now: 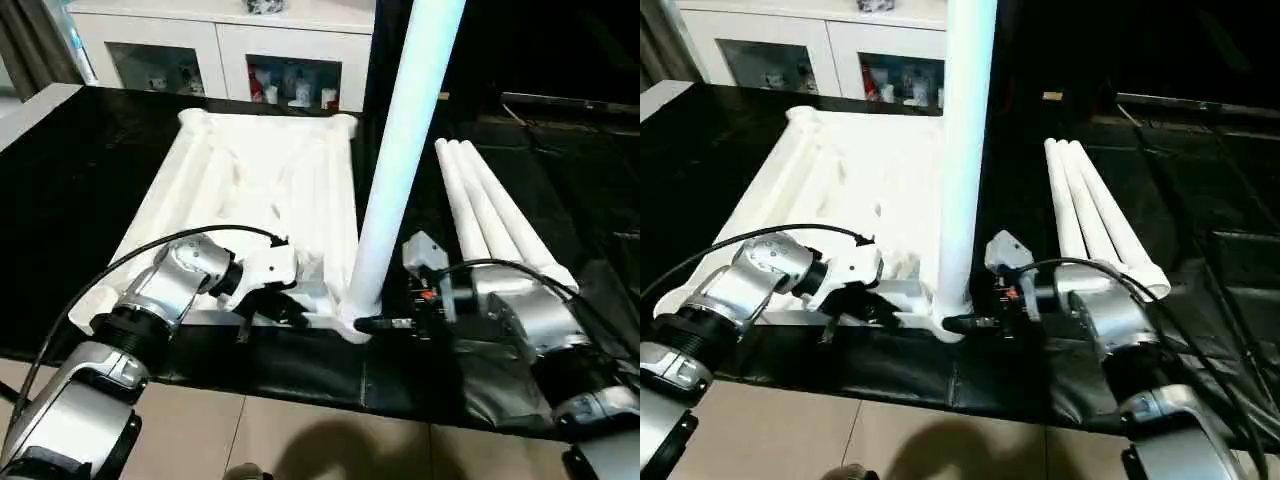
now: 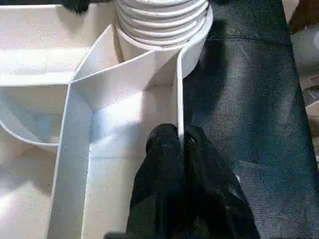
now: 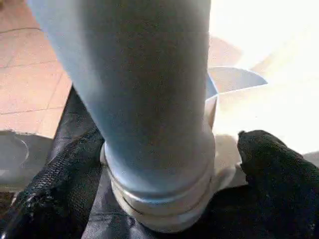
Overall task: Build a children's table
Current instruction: Rotate leg to tighten
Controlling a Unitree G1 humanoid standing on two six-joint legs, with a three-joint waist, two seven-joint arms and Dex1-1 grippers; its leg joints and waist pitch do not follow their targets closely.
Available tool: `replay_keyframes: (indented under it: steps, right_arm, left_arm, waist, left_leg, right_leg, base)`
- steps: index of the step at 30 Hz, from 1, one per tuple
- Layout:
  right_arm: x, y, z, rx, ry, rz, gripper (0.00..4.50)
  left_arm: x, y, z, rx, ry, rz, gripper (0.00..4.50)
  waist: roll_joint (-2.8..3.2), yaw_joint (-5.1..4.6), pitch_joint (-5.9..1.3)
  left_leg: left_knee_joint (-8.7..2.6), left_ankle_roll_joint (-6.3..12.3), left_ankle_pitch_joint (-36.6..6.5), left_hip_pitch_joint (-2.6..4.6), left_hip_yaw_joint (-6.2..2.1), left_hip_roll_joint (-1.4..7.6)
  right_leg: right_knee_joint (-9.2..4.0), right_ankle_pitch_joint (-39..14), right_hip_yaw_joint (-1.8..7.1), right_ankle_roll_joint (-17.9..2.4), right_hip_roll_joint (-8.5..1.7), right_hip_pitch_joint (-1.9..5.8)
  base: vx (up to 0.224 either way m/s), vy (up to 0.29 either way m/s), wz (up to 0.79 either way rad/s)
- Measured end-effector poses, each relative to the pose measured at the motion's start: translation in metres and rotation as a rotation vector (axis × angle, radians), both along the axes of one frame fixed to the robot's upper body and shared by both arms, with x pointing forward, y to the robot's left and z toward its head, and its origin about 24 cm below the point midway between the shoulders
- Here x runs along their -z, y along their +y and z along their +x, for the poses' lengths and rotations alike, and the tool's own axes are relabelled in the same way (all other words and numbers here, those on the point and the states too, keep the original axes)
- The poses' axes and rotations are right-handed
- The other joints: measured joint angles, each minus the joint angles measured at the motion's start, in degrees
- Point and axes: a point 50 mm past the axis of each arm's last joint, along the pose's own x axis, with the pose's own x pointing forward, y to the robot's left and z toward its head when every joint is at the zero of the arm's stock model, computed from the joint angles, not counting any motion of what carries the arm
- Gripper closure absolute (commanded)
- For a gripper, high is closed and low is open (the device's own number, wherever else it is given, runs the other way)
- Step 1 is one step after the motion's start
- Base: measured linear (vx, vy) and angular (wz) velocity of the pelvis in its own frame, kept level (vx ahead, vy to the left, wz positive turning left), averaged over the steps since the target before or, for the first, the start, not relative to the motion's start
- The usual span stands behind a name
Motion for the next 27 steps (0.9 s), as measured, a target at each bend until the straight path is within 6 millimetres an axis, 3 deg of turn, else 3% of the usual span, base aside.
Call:
replay_keyframes:
  steps: [4,10,11,19,23,27]
  right_arm:
    - [0.002,0.003,0.000,-0.012,0.010,0.006,0.86]
    - [0.002,0.005,0.000,-0.027,0.017,0.013,1.11]
    - [0.002,0.005,0.000,-0.027,0.017,0.014,1.33]
    - [0.002,0.006,-0.001,-0.020,0.014,0.018,1.64]
    - [0.009,0.005,-0.004,0.111,0.020,0.078,1.67]
    - [0.017,0.006,-0.001,0.317,0.011,0.117,1.68]
  left_arm:
    - [0.000,0.000,0.000,0.003,-0.002,0.000,4.50]
    - [0.001,0.001,0.001,0.004,-0.002,0.001,4.50]
    - [0.001,0.001,0.001,0.004,-0.002,0.001,4.50]
    - [0.001,0.001,0.003,-0.005,0.007,-0.002,4.50]
    - [0.003,-0.005,0.007,-0.109,0.027,-0.045,4.50]
    - [0.009,-0.012,0.009,-0.266,0.046,-0.110,4.50]
  waist:
    - [0.00,0.01,0.00]
    - [0.00,0.00,0.00]
    - [0.00,-0.01,0.00]
    - [0.00,0.01,0.00]
    - [-0.03,0.15,-0.02]
    - [-0.08,-0.94,0.00]
  left_leg:
    - [0.02,0.00,0.0,0.01,0.00,0.00]
    - [0.05,-0.01,0.0,0.03,0.00,0.00]
    - [0.06,-0.01,0.0,0.04,0.00,0.00]
    - [0.08,-0.02,0.0,0.07,-0.01,0.01]
    - [0.15,-0.02,0.0,0.17,0.02,-0.02]
    - [0.17,-0.04,0.0,0.44,0.08,-0.04]
  right_leg:
    - [0.03,0.0,0.00,0.0,0.00,0.00]
    - [0.12,0.0,0.00,0.0,0.00,0.00]
    - [0.14,0.0,0.01,0.0,0.00,0.00]
    - [0.27,0.0,0.01,0.0,-0.01,-0.02]
    - [0.39,0.0,0.04,0.0,-0.07,0.02]
    - [0.50,0.1,0.11,-0.1,-0.10,0.09]
  base:
    - [0.000,0.000,0.00]
    - [0.000,0.000,0.00]
    - [0.000,0.000,0.00]
    - [0.000,0.000,0.00]
    - [0.000,0.000,0.00]
    - [0.000,0.000,0.00]
